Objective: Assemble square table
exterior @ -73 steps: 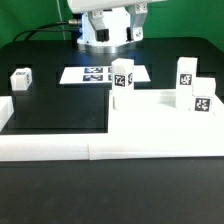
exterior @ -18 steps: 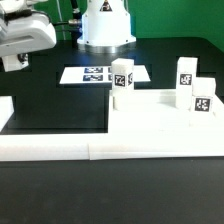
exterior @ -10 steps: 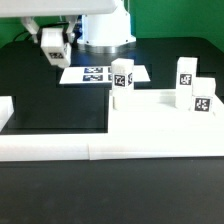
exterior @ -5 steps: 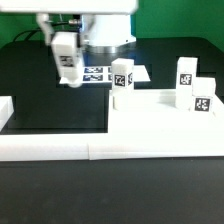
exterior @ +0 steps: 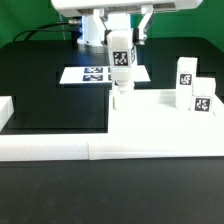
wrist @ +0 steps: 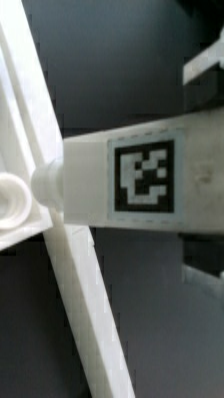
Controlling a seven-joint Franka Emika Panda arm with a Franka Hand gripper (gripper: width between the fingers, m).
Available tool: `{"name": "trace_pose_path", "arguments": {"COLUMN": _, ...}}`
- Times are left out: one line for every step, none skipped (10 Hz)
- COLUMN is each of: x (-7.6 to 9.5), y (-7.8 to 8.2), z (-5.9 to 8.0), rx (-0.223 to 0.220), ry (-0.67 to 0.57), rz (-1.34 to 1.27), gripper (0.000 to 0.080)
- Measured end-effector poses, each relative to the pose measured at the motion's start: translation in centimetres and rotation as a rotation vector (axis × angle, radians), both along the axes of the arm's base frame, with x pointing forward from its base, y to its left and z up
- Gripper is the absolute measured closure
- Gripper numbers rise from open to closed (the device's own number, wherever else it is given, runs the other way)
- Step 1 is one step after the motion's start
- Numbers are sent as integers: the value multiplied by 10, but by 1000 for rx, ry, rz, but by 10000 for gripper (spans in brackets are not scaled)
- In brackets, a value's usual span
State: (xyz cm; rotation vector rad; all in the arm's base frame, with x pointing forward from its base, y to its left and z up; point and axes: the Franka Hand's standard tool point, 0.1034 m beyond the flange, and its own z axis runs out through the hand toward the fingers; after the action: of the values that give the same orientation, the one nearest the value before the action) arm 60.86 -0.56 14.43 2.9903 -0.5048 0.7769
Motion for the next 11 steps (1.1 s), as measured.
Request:
{"name": "trace_pose_path", "arguments": {"x": 0, "y": 0, "z": 0, "rx": 0, "ry": 0, "rz": 1, "gripper": 507}}
{"name": "trace_pose_path", "arguments": {"x": -1, "y": -3, "z": -3, "rx": -11, "ry": 0, "rz": 7, "gripper": 507}}
{"name": "trace_pose_path", "arguments": {"x": -4, "y": -10, "z": -12, "rx": -51, "ry": -28, "rz": 23, "gripper": 507}}
{"name": "trace_pose_path", "arguments": {"x": -4, "y": -7, "z": -24, "rx": -69, "ry": -26, "rz": 35, "gripper": 507}}
{"name": "trace_pose_path", "arguments": {"x": 0, "y": -3, "z": -29, "rx": -75, "ry": -29, "rz": 38, "gripper": 507}}
{"name": "trace_pose_path", "arguments": {"x": 0, "y": -6, "z": -31, "rx": -78, "ry": -26, "rz": 38, "gripper": 507}}
{"name": "trace_pose_path", "arguments": {"x": -1, "y": -4, "z": -33, "rx": -77, "ry": -23, "rz": 41, "gripper": 507}}
{"name": "trace_pose_path", "arguments": {"x": 1, "y": -1, "z": -35, "rx": -77, "ry": -22, "rz": 46, "gripper": 507}}
{"name": "trace_pose_path", "arguments": {"x": 3, "y": 1, "z": -38, "rx": -80, "ry": -21, "rz": 50, "gripper": 507}}
{"name": "trace_pose_path", "arguments": {"x": 5, "y": 3, "z": -42, "rx": -83, "ry": -18, "rz": 55, "gripper": 507}}
{"name": "trace_pose_path", "arguments": {"x": 5, "y": 6, "z": -44, "rx": -85, "ry": -16, "rz": 60, "gripper": 507}}
